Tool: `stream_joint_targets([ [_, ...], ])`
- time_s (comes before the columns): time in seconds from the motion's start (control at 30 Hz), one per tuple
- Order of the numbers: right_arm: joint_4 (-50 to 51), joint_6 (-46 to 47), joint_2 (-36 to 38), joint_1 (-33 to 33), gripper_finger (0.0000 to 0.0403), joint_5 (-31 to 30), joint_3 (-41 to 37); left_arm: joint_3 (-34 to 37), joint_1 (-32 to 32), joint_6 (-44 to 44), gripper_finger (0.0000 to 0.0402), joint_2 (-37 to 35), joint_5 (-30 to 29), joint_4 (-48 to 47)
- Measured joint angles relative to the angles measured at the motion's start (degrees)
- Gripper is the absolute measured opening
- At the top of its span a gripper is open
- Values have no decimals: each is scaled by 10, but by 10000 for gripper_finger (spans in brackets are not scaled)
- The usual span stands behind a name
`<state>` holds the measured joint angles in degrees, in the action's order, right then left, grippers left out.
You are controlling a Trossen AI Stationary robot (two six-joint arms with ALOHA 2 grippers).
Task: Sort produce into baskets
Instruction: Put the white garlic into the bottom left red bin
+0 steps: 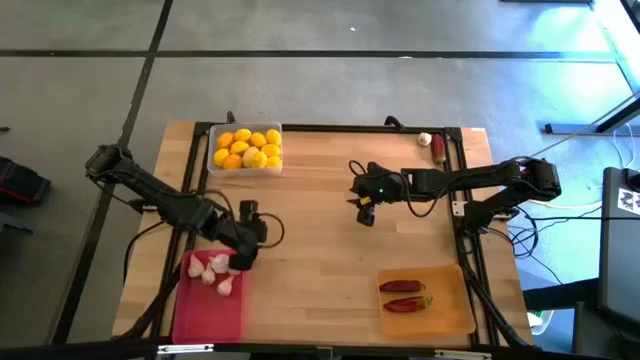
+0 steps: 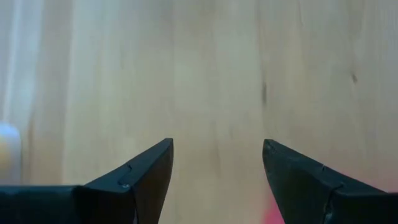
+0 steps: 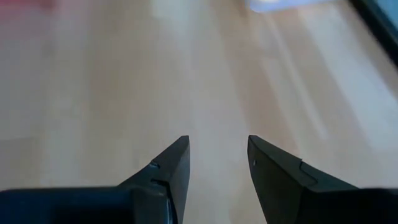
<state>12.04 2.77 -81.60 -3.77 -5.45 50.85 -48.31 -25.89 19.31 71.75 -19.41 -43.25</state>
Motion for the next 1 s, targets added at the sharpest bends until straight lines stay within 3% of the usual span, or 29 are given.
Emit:
stream_joint_targets([
  [0.2,102,36,0,0,154,-102,22,65,63,-96,244,-40,3,147],
  [0.5,401,152,18,0,154,-206,92,149,96,-153,244,-48,30,346],
  [0.73,593,222,29,-31,154,-194,92,161,96,-151,244,-48,32,367],
  [1.0,620,217,28,-115,154,-142,55,161,101,-152,244,-48,32,367],
])
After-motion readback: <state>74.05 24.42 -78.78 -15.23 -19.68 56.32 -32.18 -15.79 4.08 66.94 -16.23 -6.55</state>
